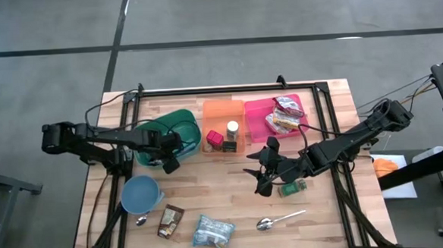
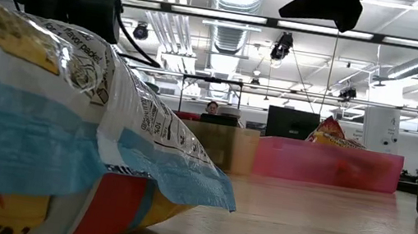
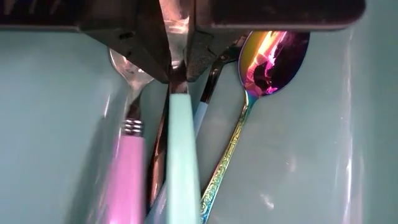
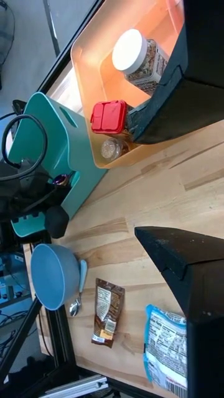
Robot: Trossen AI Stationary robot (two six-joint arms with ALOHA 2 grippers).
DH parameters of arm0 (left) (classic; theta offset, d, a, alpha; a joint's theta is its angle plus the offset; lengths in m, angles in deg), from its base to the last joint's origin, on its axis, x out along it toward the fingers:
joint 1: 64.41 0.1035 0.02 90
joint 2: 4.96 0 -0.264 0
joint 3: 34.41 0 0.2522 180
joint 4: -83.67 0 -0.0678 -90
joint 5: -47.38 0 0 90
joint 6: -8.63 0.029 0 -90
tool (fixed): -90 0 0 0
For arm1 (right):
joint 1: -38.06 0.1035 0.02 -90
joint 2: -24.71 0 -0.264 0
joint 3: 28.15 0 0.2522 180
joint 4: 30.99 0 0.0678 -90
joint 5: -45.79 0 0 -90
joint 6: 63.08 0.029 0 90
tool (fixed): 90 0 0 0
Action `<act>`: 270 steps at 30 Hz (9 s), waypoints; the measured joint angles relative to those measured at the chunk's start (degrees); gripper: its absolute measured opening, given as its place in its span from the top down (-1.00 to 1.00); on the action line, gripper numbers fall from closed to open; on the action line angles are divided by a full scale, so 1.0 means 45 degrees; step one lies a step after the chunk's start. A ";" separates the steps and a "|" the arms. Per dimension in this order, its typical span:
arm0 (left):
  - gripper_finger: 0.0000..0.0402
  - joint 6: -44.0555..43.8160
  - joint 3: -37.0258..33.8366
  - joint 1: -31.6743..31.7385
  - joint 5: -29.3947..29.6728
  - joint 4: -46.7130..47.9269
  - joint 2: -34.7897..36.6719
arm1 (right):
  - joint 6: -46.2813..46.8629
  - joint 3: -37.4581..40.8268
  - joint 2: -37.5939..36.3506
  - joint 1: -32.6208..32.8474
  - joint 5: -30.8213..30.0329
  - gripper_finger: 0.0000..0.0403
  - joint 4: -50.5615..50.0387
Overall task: Pick & Place Food Item
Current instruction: Put the light blue spoon into the green bin, then put the dark blue spoon into the green bin
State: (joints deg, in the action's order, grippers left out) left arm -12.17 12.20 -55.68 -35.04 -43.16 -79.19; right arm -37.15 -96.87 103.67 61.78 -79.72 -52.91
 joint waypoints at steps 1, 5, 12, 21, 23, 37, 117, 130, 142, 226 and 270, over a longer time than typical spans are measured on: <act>0.71 -0.0011 0.0000 0.0000 -0.0052 -0.0001 0.0000 | 0.0000 0.0000 0.0000 0.0000 0.0000 -0.12 0.0000; 0.58 -0.0095 0.0126 0.0000 -0.0578 0.0013 0.0000 | 0.0000 0.0000 0.0000 0.0000 0.0002 -0.12 0.0000; 0.26 -0.0102 0.0889 -0.0003 -0.0951 0.0510 0.0000 | 0.0000 0.0000 0.0000 0.0000 0.0019 -0.12 -0.0005; 0.02 -0.0107 0.2270 -0.0005 -0.0941 0.2484 0.0000 | 0.0004 0.0000 0.0000 0.0000 0.0258 -0.12 -0.0005; 0.02 -0.0144 0.2698 -0.0005 -0.0941 0.3159 0.0000 | 0.0004 0.0000 0.0000 0.0000 0.0282 -0.12 -0.0007; 0.01 -0.4116 0.5723 -0.3585 -0.0942 0.6741 0.0175 | -0.0487 0.0000 0.0000 0.0000 0.0325 -0.12 -0.0005; 0.01 -1.6604 0.4513 -1.4073 -0.2001 0.3788 -0.5124 | -0.2579 -0.0262 0.0000 -0.0028 0.0321 -0.12 0.0184; 0.01 -1.5907 0.3779 -1.3885 -0.1835 0.2134 -0.5009 | -0.2579 -0.0263 0.0000 -0.0025 0.0325 -0.12 0.0185; 0.02 -1.5697 0.3793 -1.3750 -0.2024 0.2141 -0.5047 | -0.2576 -0.0262 0.0000 -0.0029 0.0322 -0.12 0.0243; 0.33 -1.7240 0.5294 -1.3304 -0.1323 0.2922 -0.5396 | -0.2531 -0.0264 0.0000 -0.0024 0.0977 -0.12 0.0359; 0.97 -1.3644 0.5653 -1.2477 -0.0051 0.2305 -0.5448 | -0.2538 -0.0265 0.0000 -0.0024 0.1005 -0.12 0.0364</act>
State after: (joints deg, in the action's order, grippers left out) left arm -73.56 37.63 -111.82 -35.26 -32.79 -103.71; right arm -48.57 -98.06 103.67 61.67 -75.19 -51.27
